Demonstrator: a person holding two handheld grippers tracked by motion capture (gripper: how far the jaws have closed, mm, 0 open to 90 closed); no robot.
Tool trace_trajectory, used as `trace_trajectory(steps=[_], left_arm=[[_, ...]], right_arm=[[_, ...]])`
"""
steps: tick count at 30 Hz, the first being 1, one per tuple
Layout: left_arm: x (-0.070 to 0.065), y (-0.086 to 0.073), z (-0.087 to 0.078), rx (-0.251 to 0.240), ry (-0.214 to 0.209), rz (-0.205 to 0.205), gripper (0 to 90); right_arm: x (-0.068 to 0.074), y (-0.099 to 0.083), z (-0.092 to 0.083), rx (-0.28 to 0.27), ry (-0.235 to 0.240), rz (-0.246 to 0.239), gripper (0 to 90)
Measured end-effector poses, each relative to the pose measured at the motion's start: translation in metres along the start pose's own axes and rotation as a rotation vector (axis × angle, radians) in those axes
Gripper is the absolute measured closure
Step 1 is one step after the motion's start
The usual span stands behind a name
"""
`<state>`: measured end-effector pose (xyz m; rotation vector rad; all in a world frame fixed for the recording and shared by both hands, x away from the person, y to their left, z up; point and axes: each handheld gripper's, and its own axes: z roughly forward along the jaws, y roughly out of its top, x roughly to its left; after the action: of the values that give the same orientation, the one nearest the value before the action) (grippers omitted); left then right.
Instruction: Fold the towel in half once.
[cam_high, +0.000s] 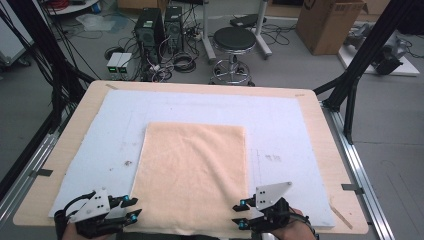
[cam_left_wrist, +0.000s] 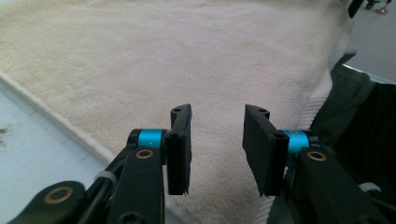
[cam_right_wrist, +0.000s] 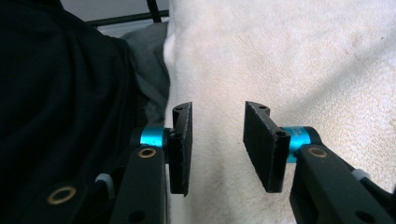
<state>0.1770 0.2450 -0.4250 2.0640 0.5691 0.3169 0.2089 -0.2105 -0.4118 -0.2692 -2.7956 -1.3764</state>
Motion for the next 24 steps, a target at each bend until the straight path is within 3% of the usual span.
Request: trace_trajectory(steps=[8,11,13,16,21,24], left_arm=[[-0.006,-0.003,0.014,0.053,-0.057,0.042,52.3],[-0.008,-0.007,0.022,0.117,-0.085,0.069,52.5],[-0.008,-0.008,0.024,0.119,-0.079,0.081,53.3],[-0.006,-0.008,0.025,0.113,-0.066,0.078,61.4],[-0.007,-0.007,0.023,0.105,-0.065,0.094,78.0],[-0.006,-0.006,0.019,0.084,-0.063,0.088,82.2]], right_arm=[[-0.005,-0.004,0.023,0.036,0.02,-0.008,57.1],[-0.005,-0.005,0.031,0.079,0.023,-0.018,56.7],[-0.005,-0.005,0.033,0.107,0.018,-0.026,58.2],[-0.005,-0.005,0.035,0.117,-0.002,-0.036,64.9],[-0.007,-0.002,0.036,0.121,0.015,-0.042,81.0],[-0.007,0.0,0.035,0.11,0.021,-0.048,83.4]])
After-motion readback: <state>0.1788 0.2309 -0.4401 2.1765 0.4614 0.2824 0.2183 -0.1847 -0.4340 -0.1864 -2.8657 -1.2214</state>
